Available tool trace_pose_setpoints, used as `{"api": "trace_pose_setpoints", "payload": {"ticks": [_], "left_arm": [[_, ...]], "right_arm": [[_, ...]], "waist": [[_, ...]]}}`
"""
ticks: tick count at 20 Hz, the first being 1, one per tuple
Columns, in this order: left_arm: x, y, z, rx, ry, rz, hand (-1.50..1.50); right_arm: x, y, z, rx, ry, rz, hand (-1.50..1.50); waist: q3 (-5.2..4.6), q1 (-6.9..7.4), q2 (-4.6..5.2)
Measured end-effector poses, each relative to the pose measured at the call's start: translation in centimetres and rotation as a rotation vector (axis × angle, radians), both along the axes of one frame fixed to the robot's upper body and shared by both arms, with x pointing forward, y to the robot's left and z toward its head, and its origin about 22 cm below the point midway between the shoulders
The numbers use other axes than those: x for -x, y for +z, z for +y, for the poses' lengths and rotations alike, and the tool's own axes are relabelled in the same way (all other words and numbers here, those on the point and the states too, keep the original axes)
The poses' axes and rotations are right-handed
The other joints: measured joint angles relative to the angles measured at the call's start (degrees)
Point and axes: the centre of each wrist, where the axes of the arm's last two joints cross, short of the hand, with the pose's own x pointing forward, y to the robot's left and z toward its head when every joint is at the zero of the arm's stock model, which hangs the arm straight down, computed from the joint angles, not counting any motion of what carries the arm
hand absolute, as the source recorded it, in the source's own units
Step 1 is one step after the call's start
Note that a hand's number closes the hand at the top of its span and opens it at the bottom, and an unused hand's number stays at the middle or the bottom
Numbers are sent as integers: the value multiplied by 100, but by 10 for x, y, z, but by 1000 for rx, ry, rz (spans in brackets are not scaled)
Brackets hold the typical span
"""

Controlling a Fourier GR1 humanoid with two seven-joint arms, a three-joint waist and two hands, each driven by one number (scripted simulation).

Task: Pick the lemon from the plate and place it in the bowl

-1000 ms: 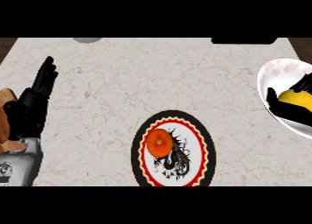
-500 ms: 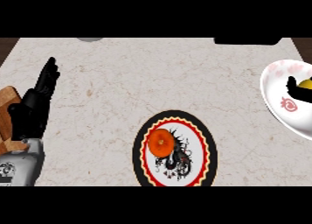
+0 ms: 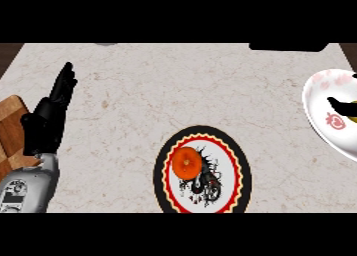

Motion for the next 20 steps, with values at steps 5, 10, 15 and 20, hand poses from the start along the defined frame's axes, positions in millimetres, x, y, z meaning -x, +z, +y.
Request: {"api": "trace_pose_setpoints", "payload": {"ticks": [5, 10, 15, 20], "left_arm": [[0, 2, 6, 0, -1, 1, 0], [-1, 4, 7, -7, 7, -3, 0], [4, -1, 11, -6, 23, 4, 0], [5, -2, 10, -7, 38, 8, 0]], "right_arm": [[-3, -3, -9, -113, 83, -52, -150], [-2, -4, -17, -191, 107, -154, -150], [20, 2, -52, -283, 107, -197, -150], [50, 5, -85, -368, 126, -219, -150]], "waist": [[3, 23, 6], [-1, -11, -7], [-7, -75, -33], [-14, -162, -65]]}}
